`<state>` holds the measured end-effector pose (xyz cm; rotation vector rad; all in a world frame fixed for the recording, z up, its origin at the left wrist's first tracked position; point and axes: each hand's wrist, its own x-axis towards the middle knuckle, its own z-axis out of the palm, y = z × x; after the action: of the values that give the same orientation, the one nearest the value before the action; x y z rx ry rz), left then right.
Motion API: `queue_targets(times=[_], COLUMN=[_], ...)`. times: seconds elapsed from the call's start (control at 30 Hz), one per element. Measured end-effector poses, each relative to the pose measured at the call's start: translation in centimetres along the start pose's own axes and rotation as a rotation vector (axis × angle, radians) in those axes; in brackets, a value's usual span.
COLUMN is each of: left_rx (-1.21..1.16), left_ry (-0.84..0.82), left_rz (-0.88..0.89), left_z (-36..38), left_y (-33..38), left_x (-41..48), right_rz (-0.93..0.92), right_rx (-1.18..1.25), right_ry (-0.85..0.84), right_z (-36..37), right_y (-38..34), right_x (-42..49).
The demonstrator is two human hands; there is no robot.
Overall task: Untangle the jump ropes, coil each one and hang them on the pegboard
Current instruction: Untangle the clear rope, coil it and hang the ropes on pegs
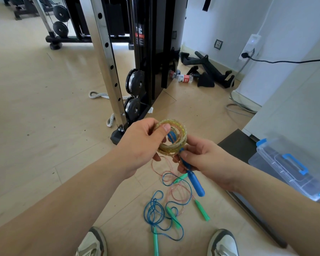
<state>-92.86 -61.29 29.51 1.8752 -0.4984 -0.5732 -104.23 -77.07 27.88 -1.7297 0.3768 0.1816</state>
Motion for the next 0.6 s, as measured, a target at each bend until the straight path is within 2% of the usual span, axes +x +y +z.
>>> queue_targets(times=[0.13,0.2,0.3,0.43,0.6], left_rx=[-0.077,-0.002,0.129,0.08,0.045], left_ry=[-0.027,0.027,0.098,0.067,0.084], left_rz=[-0.068,-0.006,0.115,0.062,0.087], left_z=[-0.1,0.0,0.0,0.1,0.6], left_y=[-0.1,0.0,0.1,0.0,0.0], left_x=[0.1,-0.1,-0.2,-0.2,-0.3], right_rz=[-0.023,-0.025,-0.032,-0.067,-0.09], right_rx=[-0.107,-0.173,-0.153,-0.118,-0.081], right_ry=[0.063,0.091,0.081,0.06,0.052], right_z=[-0.2,-0.2,0.1,-0.5,-1.0], right_y=[0.1,0.0,-0.1,0.0,-0.2], right_x=[0.2,0.3,0.4,0.5,0.4])
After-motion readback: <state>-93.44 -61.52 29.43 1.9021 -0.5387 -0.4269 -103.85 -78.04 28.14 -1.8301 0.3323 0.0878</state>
